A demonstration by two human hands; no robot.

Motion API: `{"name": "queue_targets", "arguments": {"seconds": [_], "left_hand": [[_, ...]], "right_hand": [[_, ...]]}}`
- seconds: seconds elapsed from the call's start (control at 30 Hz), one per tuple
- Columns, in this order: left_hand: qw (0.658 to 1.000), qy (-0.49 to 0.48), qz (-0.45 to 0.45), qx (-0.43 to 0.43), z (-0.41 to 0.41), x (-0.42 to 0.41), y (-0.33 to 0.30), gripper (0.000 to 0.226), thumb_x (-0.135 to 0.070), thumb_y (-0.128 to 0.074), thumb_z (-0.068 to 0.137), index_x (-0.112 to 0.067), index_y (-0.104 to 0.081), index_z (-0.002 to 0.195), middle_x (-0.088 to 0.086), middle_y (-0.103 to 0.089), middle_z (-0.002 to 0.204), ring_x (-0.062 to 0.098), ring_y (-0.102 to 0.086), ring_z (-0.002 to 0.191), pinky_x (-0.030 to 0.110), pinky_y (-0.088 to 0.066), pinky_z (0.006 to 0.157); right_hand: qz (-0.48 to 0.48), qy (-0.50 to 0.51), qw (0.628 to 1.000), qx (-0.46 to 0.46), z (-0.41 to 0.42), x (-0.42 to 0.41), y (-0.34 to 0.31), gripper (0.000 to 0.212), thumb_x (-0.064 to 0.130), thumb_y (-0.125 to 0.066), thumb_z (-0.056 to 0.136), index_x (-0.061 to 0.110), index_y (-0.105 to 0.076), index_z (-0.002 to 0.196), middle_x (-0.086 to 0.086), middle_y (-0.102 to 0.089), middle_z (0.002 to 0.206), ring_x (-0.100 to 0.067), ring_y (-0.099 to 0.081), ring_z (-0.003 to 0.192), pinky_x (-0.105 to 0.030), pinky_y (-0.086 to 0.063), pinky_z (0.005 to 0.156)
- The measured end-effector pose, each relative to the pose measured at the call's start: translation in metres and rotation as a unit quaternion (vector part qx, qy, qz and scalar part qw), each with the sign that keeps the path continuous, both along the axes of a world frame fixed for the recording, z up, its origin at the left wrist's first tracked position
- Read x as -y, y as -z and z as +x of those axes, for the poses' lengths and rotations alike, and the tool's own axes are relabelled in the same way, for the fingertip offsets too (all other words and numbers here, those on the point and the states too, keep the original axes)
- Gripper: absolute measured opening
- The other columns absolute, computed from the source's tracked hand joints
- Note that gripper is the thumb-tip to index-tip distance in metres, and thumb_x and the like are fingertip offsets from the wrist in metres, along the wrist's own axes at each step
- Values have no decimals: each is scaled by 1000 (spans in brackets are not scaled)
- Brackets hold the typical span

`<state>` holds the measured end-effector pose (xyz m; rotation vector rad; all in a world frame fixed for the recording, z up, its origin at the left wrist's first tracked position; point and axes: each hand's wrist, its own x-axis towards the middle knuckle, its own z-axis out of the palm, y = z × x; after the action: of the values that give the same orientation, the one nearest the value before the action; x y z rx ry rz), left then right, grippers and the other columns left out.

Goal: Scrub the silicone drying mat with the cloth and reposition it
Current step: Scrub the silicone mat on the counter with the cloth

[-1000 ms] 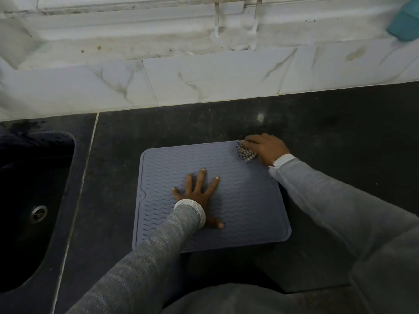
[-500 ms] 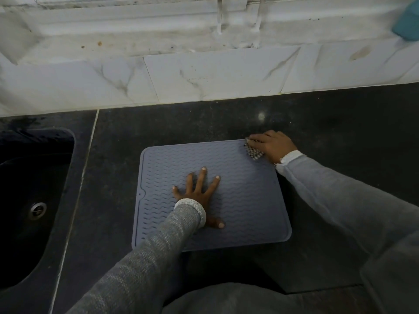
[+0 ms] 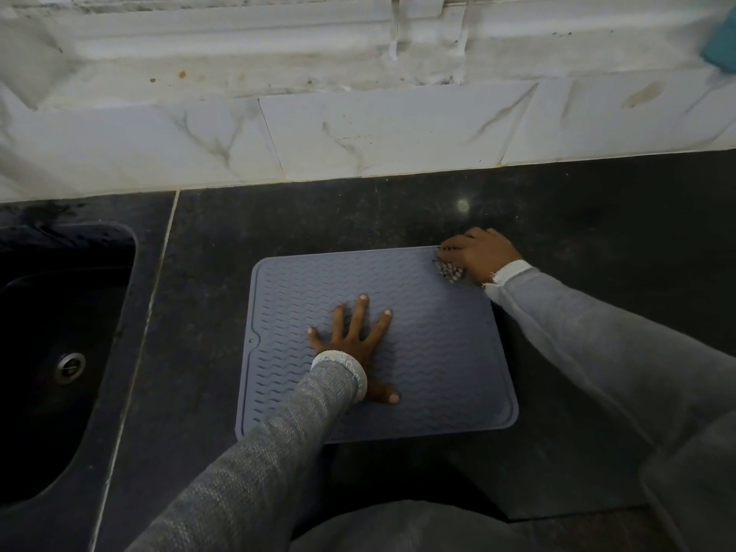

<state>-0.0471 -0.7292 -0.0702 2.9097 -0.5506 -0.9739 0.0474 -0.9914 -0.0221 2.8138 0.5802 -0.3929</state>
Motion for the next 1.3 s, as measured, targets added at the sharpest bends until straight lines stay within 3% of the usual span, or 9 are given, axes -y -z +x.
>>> {"name": "queue_targets", "arguments": {"seconds": [0.1, 0.3, 0.43, 0.53, 0.63, 0.87, 1.0, 1.1, 1.3], "left_hand": [[1000, -2, -1, 2, 0, 0, 1, 136, -83, -64, 42, -54, 42, 123, -9, 50, 137, 36, 29, 135, 78, 5, 94], [1000, -4, -4, 4, 0, -1, 4, 137, -83, -65, 42, -54, 40, 124, -8, 49, 139, 36, 30, 135, 77, 6, 93], [1000, 0, -10, -6, 1, -1, 3, 136, -82, -65, 43, -53, 39, 125, -7, 49, 139, 37, 32, 134, 77, 7, 94], [1000, -2, -7, -2, 1, -1, 2, 136, -83, -65, 43, -53, 39, 125, -7, 49, 138, 37, 32, 134, 78, 7, 93], [1000, -1, -2, 2, 0, 0, 1, 136, -83, -64, 43, -53, 40, 125, -7, 49, 139, 37, 31, 135, 78, 7, 93], [1000, 1, -4, 0, 0, 0, 1, 136, -82, -65, 45, -51, 38, 127, -6, 49, 139, 37, 30, 135, 77, 7, 94], [1000, 1, -3, -11, 0, 0, -2, 135, -81, -66, 47, -50, 37, 128, -6, 49, 139, 37, 31, 134, 78, 8, 94], [1000, 1, 2, -8, 0, 0, -3, 135, -81, -66, 46, -51, 38, 127, -6, 49, 139, 36, 31, 135, 78, 8, 93], [1000, 0, 6, -7, -1, 1, -3, 135, -82, -65, 47, -50, 40, 126, -6, 50, 138, 35, 32, 135, 77, 9, 93]], "right_hand": [[44, -22, 999, 13, 3, -37, 1, 61, 21, -61, 86, 32, -36, 140, 4, -31, 150, -26, -32, 131, -41, -31, 105], [-20, -47, 999, -16, -8, -22, 15, 71, 26, -58, 89, 37, -16, 145, 6, -15, 155, -24, -22, 137, -41, -25, 110], [-56, -44, 997, -19, -4, 4, 8, 64, 25, -61, 86, 35, -31, 141, 4, -29, 151, -25, -31, 131, -40, -30, 105], [2, -11, 1000, -8, 7, -15, 1, 56, 24, -65, 84, 33, -44, 135, 6, -42, 144, -23, -39, 125, -39, -33, 103], [71, -24, 997, 17, 14, -50, 1, 56, 21, -62, 86, 32, -41, 137, 5, -37, 147, -25, -36, 128, -41, -32, 105], [-15, -63, 998, -23, -3, -32, 17, 64, 27, -54, 91, 38, -20, 144, 7, -19, 154, -25, -24, 135, -41, -25, 109], [-33, -56, 998, -19, 3, -20, 5, 57, 23, -61, 86, 35, -39, 137, 6, -35, 148, -23, -35, 129, -39, -29, 104], [38, -28, 999, -14, 13, -49, -3, 49, 28, -59, 87, 32, -45, 134, 6, -42, 143, -23, -37, 126, -39, -30, 105], [30, -66, 997, -32, 3, -77, 18, 61, 25, -54, 91, 36, -24, 143, 4, -19, 154, -27, -22, 136, -39, -25, 110]]}}
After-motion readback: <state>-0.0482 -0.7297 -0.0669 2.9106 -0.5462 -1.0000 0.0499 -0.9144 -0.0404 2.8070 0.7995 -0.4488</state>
